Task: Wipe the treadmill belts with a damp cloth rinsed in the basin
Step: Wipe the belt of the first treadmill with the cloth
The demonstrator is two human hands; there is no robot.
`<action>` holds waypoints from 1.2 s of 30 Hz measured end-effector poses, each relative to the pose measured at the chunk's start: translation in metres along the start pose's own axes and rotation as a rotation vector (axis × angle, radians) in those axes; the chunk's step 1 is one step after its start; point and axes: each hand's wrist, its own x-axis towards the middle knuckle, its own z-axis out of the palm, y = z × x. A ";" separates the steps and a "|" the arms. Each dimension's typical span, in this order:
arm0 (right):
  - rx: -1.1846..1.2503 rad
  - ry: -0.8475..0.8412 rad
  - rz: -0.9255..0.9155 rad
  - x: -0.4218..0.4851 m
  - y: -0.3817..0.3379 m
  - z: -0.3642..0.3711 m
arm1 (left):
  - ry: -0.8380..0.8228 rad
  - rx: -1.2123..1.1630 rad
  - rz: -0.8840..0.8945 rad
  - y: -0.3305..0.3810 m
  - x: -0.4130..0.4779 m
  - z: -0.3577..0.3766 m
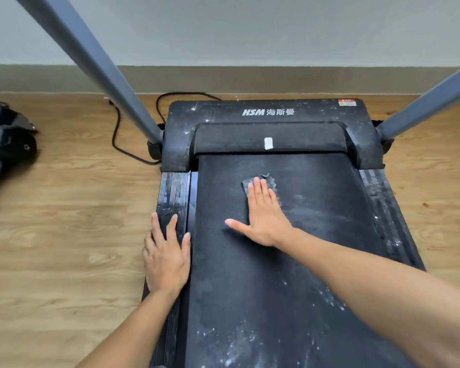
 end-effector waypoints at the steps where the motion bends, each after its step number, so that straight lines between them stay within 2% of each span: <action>1: -0.026 -0.024 -0.096 0.004 -0.024 0.006 | -0.012 -0.033 -0.017 0.000 0.002 -0.002; 5: -0.148 -0.111 -0.426 -0.009 -0.086 0.035 | -0.051 -0.181 -0.045 -0.006 0.004 -0.009; 7: -0.218 -0.109 -0.493 -0.023 -0.078 0.040 | -0.045 -0.221 -0.016 -0.012 0.002 -0.011; 9: -0.227 -0.095 -0.470 -0.038 -0.050 0.033 | -0.039 -0.241 -0.009 -0.014 0.001 -0.012; 11: -0.202 -0.077 -0.346 -0.055 -0.008 0.019 | -0.050 -0.223 -0.017 -0.011 -0.002 -0.012; 16: -0.063 -0.022 0.207 -0.103 0.125 -0.015 | -0.053 -0.147 -0.030 -0.009 -0.004 -0.008; 18: -0.036 -0.039 0.348 -0.126 0.159 -0.025 | -0.047 -0.125 -0.042 -0.007 -0.004 -0.007; 20: 0.007 -0.053 0.399 -0.134 0.165 -0.030 | -0.047 -0.111 -0.051 -0.004 -0.004 -0.005; 24: 0.133 -0.060 0.458 -0.111 0.124 -0.024 | -0.084 -0.125 -0.068 -0.002 0.000 -0.010; 28: 0.035 -0.064 0.245 -0.084 0.073 -0.004 | -0.125 -0.210 -0.087 -0.001 0.001 -0.018; 36: -0.124 -0.159 -0.345 -0.042 -0.086 0.040 | -0.182 -0.357 -0.161 -0.004 0.006 -0.027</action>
